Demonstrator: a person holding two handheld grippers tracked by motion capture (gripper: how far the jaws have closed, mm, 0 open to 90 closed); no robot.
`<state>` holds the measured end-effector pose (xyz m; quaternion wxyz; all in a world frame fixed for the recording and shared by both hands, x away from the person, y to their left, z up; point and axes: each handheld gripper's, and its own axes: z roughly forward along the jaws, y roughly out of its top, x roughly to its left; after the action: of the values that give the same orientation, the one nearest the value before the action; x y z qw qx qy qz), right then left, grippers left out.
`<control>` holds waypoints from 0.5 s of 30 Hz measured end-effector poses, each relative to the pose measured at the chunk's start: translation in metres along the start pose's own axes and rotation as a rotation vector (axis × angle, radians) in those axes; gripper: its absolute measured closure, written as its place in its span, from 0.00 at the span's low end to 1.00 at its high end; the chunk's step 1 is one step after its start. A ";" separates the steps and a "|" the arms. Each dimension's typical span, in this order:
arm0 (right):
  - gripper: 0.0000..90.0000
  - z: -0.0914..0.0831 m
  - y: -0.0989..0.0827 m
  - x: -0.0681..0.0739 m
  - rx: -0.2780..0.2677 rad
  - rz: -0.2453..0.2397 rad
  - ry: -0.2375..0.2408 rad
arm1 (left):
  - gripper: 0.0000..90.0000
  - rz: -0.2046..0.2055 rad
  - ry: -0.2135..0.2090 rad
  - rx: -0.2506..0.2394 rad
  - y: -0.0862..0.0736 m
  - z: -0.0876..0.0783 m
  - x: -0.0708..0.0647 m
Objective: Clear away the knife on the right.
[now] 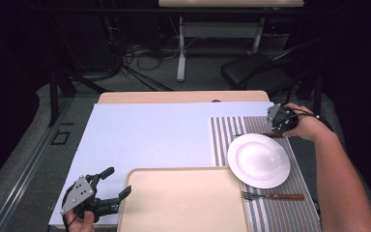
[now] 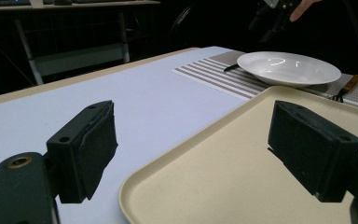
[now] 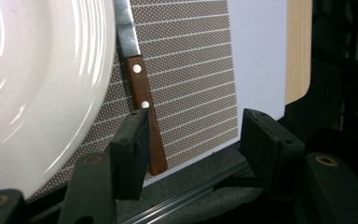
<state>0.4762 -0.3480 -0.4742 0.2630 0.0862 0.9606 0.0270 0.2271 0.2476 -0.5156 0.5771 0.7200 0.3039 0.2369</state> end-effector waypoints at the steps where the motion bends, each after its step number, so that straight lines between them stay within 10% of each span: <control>1: 0.48 0.001 0.001 0.000 0.004 0.001 0.001 | 0.17 0.000 0.000 0.000 0.000 0.000 0.000; 15: 0.49 0.016 0.009 -0.001 0.004 -0.051 0.031 | 0.17 -0.016 0.001 0.004 -0.002 0.001 0.002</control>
<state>0.4870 -0.3394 -0.4864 0.2485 0.0618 0.9665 0.0199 0.2291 0.2489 -0.5174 0.5775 0.7187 0.3104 0.2317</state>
